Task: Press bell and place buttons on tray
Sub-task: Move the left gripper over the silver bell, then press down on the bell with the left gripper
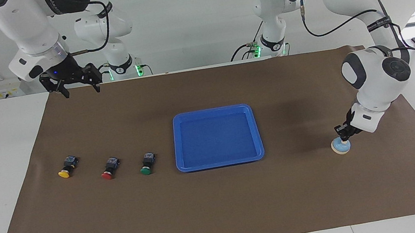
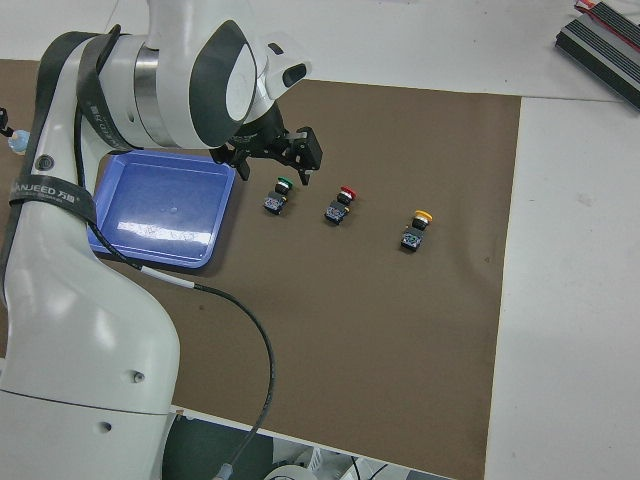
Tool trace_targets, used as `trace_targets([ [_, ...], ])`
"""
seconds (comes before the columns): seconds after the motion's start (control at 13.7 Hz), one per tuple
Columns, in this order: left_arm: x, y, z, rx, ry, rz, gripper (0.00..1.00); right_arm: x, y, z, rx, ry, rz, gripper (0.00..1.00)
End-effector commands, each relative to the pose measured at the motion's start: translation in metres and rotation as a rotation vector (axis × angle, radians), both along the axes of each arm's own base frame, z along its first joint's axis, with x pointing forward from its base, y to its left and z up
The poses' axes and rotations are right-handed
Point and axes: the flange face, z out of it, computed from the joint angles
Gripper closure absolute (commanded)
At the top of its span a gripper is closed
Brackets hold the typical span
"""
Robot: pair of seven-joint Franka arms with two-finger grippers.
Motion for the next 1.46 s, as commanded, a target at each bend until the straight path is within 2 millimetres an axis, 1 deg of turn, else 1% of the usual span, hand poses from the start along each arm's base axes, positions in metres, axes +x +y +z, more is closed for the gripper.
trace_targets([
  [0.0,-0.002,0.0,-0.001,0.031,-0.017,0.004,1.0,-0.002,-0.004,0.002,0.011,0.008,0.011,0.0],
  [0.22,0.0,0.002,0.0,0.032,-0.04,0.006,1.0,-0.002,-0.004,0.001,0.011,0.01,0.011,0.0],
  [0.29,0.001,0.002,-0.005,0.031,-0.034,0.006,1.0,-0.002,-0.004,0.001,0.011,0.01,0.011,0.0],
  [0.44,0.001,0.002,-0.005,0.031,-0.039,0.006,1.0,-0.002,-0.004,0.001,0.011,0.01,0.011,0.0],
  [0.51,0.001,0.002,-0.007,0.031,-0.037,0.006,1.0,-0.002,-0.004,0.001,0.011,0.01,0.011,0.0],
  [0.81,-0.008,0.002,-0.034,0.028,-0.06,0.008,1.0,-0.002,-0.004,0.001,0.011,0.01,0.011,0.0],
  [0.88,-0.009,0.002,-0.038,0.028,-0.063,0.008,1.0,-0.001,-0.004,0.0,0.011,0.011,0.011,0.0],
  [1.1,-0.009,0.002,-0.037,0.028,-0.057,0.006,1.0,-0.002,-0.004,0.001,0.011,0.01,0.011,0.0],
  [1.17,-0.009,0.002,-0.035,0.029,-0.054,0.006,1.0,-0.002,-0.004,0.001,0.011,0.01,0.011,0.0],
  [1.25,-0.008,0.002,-0.021,0.03,-0.043,0.006,1.0,-0.002,-0.004,0.002,0.011,0.008,0.011,0.0],
  [1.32,-0.01,0.006,0.0,0.033,-0.016,0.012,1.0,-0.002,-0.004,0.001,0.011,0.01,0.011,0.0],
  [1.39,-0.015,0.009,0.032,0.035,-0.016,0.012,1.0,-0.002,-0.004,0.001,0.011,0.01,0.011,0.0],
])
